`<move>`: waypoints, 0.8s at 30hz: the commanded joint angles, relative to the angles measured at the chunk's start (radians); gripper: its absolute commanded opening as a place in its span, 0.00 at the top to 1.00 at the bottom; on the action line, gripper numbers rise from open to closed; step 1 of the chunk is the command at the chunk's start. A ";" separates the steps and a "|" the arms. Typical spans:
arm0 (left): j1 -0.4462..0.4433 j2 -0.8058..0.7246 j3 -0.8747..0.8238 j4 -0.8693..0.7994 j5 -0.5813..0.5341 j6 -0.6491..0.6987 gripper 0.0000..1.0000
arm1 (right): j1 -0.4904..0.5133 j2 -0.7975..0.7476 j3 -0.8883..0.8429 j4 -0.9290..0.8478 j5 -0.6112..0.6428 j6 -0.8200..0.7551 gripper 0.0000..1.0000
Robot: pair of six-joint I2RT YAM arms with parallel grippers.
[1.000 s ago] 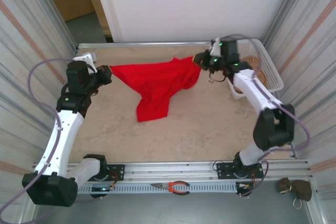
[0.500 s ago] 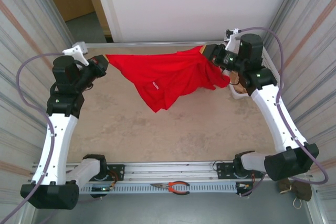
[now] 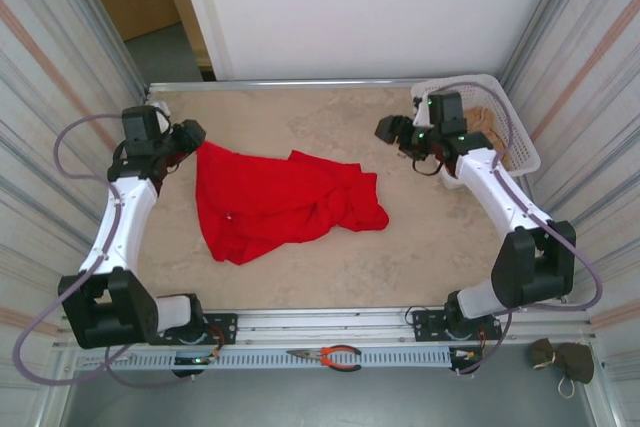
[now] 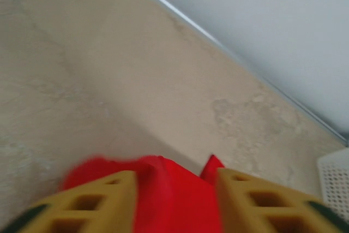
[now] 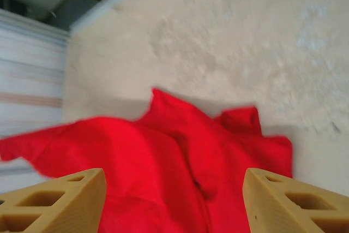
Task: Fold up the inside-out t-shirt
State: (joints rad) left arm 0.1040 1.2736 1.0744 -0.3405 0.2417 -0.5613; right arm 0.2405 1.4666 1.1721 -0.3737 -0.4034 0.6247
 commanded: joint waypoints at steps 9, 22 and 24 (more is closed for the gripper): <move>-0.048 -0.061 -0.143 -0.124 0.038 0.009 0.16 | 0.273 0.137 -0.088 -0.035 0.147 -0.123 0.38; -0.110 0.033 -0.282 -0.097 -0.222 -0.063 0.17 | 0.360 0.178 -0.065 -0.017 0.236 -0.088 0.35; -0.091 0.067 -0.261 -0.082 -0.226 -0.064 0.18 | 0.329 0.163 -0.074 -0.014 0.235 -0.081 0.35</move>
State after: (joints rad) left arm -0.0132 1.3079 0.7925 -0.4522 0.0895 -0.6041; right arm 0.6048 1.6501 1.0866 -0.3893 -0.2005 0.5381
